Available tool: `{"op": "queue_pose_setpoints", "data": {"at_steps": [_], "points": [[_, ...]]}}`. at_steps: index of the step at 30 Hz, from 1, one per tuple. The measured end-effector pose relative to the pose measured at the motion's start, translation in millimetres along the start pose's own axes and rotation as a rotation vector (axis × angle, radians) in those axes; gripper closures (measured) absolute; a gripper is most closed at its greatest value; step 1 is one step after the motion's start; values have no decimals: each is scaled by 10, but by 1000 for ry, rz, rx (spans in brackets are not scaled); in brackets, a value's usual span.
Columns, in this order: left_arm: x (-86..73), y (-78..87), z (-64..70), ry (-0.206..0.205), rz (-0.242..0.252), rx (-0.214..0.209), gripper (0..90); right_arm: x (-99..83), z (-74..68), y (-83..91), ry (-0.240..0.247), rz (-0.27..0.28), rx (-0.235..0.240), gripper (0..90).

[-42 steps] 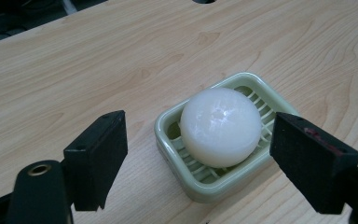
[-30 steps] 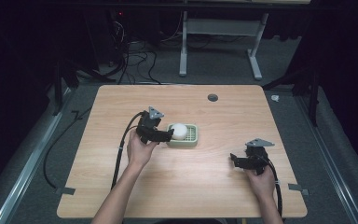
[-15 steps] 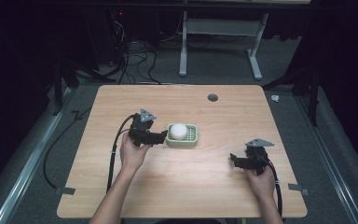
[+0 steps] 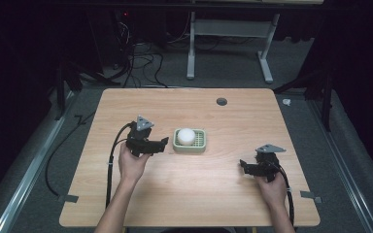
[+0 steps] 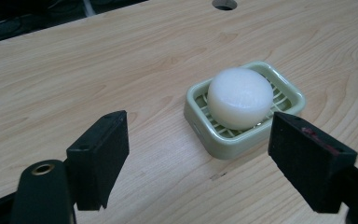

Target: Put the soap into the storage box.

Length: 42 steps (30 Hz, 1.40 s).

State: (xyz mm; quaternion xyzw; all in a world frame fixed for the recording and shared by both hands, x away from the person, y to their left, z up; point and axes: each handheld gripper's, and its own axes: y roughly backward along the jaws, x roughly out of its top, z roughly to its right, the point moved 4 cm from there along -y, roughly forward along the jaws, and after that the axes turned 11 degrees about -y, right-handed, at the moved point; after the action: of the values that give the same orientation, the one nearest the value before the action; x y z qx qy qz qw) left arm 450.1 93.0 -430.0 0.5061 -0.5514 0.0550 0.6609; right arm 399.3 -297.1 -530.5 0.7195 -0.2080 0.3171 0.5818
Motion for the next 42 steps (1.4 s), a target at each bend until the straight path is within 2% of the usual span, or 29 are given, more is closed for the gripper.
{"op": "queue_pose_setpoints", "data": {"at_steps": [10, 15, 24, 37, 42], "points": [[-51, 114, 0, 0, 2, 6, 208, -1, -1, 0, -2, 0, 0, 190], [-99, 149, -2, 13, 5, 8, 209, -1, -1, 0, -1, 0, 0, 189], [-205, 231, 3, 13, 6, 37, 209, 0, -1, 0, 1, 0, 0, 189], [-322, 306, -17, 40, 11, 43, 209, 0, -1, 0, 2, 0, 0, 190], [-387, 316, -40, 66, 11, 32, 209, 0, -2, -1, 1, 0, 0, 189]]}}
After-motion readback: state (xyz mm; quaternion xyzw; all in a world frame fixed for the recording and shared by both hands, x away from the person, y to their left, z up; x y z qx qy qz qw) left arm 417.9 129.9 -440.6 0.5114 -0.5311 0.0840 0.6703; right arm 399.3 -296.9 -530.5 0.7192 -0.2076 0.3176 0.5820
